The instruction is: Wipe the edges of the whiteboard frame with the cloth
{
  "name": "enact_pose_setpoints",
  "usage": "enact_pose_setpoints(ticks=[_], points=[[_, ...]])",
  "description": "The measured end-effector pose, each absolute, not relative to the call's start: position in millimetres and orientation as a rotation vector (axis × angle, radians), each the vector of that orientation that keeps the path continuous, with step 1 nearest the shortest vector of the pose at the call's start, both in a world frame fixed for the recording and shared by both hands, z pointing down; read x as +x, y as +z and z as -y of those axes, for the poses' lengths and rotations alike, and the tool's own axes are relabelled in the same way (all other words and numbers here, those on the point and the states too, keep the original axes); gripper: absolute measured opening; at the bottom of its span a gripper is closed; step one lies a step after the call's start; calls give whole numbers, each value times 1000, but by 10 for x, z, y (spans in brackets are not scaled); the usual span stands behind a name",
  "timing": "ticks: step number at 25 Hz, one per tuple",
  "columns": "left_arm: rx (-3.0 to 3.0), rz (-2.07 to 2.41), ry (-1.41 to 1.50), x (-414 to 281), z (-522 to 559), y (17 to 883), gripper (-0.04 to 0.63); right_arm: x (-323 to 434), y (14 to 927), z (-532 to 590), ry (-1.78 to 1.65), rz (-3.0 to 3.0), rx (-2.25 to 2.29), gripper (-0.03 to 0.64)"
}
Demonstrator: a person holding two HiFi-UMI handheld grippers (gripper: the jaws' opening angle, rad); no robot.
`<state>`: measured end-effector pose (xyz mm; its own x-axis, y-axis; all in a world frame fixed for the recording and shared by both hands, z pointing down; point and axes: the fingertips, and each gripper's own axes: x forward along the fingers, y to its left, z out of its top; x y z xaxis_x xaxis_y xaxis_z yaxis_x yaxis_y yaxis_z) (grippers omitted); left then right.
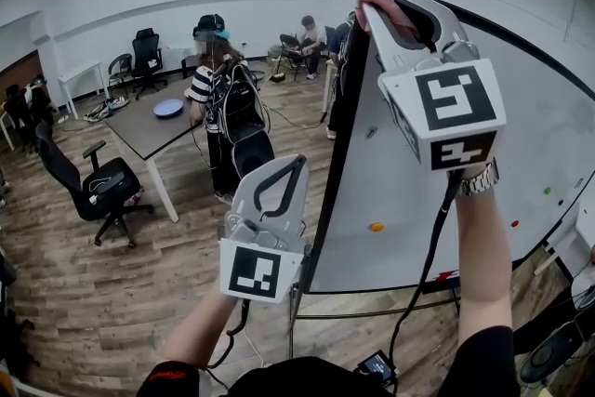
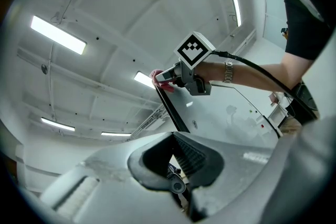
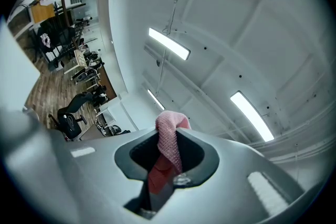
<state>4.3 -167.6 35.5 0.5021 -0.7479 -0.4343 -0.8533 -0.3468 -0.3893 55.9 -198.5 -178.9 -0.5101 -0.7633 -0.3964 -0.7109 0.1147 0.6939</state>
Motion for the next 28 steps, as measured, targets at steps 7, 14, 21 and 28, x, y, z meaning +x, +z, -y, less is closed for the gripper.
enact_pose_setpoints(ticks=[7,14,21,28], points=[[-2184,-1298,243,-31,1695,407,0,545,-1768,1992,-1370,2290,1552,63],[-2213,-1272,227,-91,1723,461,0,533,-1755,2007,-1363,2264,1594,63],[-2241,-1235,240,-111,1718,531,0,522,-1683,2013,-1346,2239,1629,63],[-2254,-1206,257,-138,1705,529,0,536,-1642,2018,-1333,2214,1654,63]])
